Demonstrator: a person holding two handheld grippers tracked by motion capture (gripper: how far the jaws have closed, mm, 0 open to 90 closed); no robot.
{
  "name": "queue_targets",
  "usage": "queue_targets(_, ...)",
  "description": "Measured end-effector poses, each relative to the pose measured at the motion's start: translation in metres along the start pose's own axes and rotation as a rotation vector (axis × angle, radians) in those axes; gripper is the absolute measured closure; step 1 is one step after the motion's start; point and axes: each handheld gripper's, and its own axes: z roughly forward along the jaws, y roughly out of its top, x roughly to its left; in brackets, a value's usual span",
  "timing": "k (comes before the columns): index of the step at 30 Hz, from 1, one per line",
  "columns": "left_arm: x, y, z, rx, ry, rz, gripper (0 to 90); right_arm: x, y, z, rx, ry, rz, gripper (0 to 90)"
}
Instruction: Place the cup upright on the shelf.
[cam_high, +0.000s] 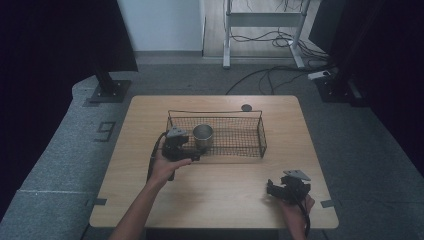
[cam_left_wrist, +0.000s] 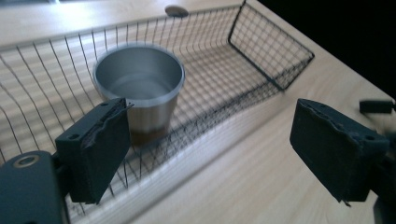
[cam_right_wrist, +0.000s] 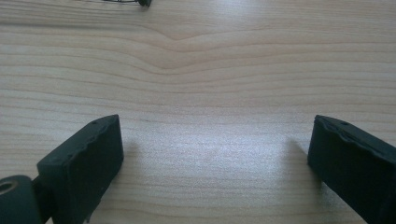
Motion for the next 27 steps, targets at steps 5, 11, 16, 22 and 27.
queue_targets(5,0.003,-0.030,-0.008,0.010,0.008,-0.009,14.1,0.000,0.000,0.000,0.001,0.000,-0.002,3.4)
queue_targets(11,0.009,-0.060,-0.015,0.023,0.017,-0.024,14.2,0.000,0.000,0.000,0.000,0.000,-0.002,3.5)
queue_targets(16,0.013,-0.076,-0.021,0.028,0.003,-0.046,14.3,0.000,0.000,0.000,0.000,0.000,-0.002,3.5)
queue_targets(22,0.013,-0.085,-0.018,0.054,-0.004,-0.051,14.5,0.000,0.000,0.000,0.000,0.000,-0.002,3.7)
queue_targets(27,0.014,-0.087,-0.018,0.053,-0.007,-0.059,14.6,0.000,0.000,0.000,0.000,0.000,-0.002,3.7)
